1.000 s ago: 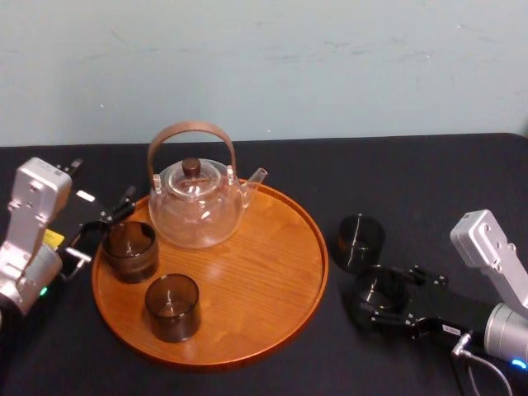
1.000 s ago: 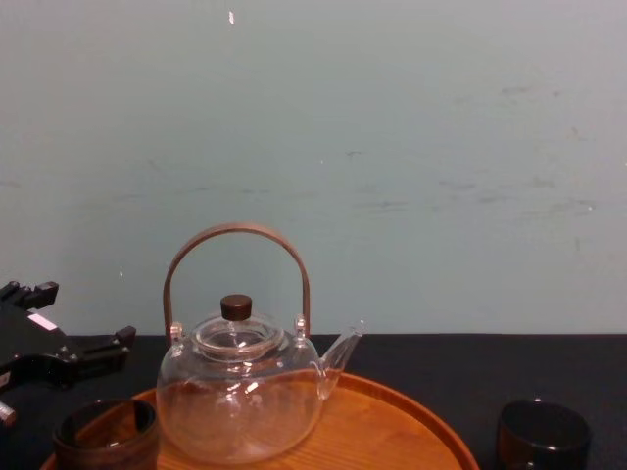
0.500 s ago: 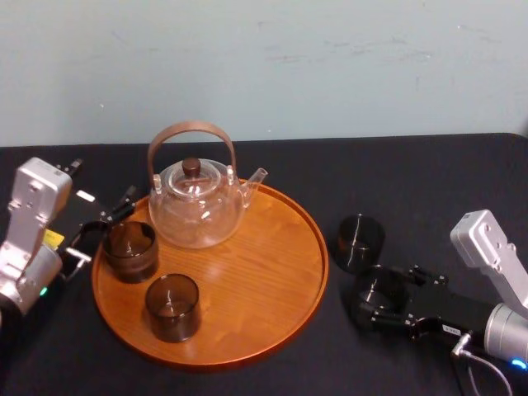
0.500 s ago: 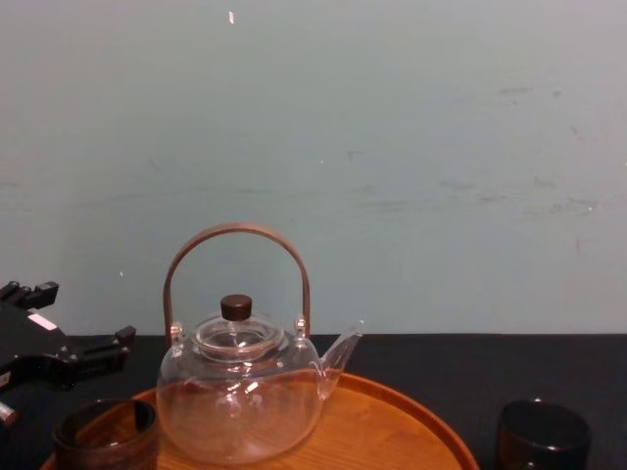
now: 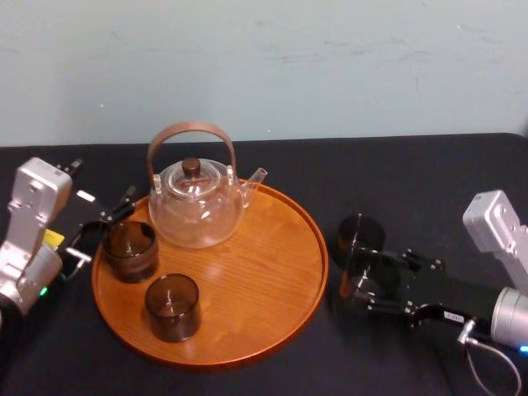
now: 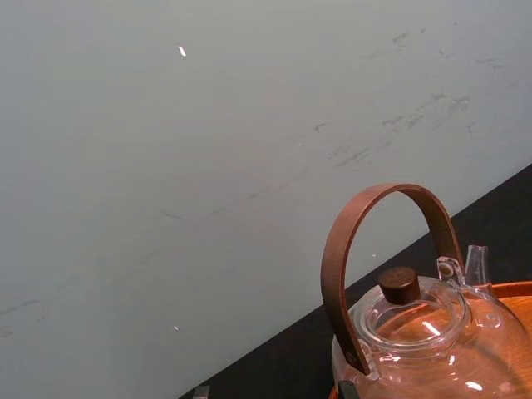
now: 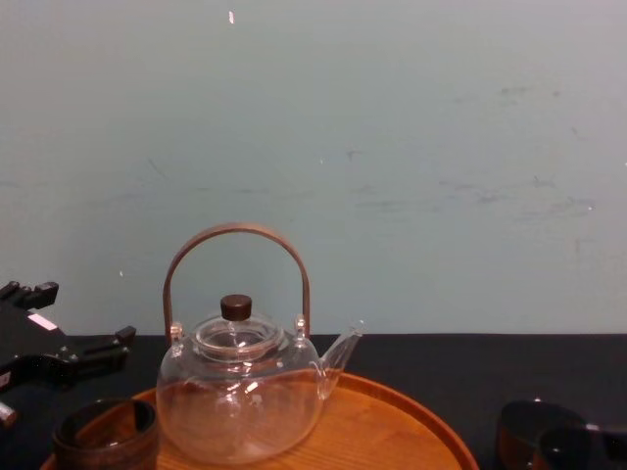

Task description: Pick up the glass from the table and place it on the tray.

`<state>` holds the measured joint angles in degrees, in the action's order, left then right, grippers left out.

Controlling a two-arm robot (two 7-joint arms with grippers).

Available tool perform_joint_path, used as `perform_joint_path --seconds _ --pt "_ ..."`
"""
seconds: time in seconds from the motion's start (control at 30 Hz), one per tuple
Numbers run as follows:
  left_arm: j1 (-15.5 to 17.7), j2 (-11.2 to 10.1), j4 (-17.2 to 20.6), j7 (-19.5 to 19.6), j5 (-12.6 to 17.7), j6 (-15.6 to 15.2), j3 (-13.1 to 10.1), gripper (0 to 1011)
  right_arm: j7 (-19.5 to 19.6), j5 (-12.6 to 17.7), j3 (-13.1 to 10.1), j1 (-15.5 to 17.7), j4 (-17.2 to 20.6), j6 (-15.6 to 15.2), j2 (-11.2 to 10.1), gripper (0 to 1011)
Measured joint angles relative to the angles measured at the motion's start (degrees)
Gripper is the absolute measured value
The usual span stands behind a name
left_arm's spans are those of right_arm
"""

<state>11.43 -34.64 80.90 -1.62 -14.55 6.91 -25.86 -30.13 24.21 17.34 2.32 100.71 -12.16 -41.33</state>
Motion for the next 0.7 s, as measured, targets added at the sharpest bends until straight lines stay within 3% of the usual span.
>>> perform_joint_path --seconds 0.37,0.7 --pt "0.0 0.0 0.0 0.0 0.0 0.0 0.0 1001 -1.3 1.2 2.0 -3.0 2.1 0.4 -1.2 899" --pt "0.0 0.0 0.0 0.0 0.0 0.0 0.0 1001 -2.5 0.4 6.3 -7.8 1.2 0.6 0.2 899"
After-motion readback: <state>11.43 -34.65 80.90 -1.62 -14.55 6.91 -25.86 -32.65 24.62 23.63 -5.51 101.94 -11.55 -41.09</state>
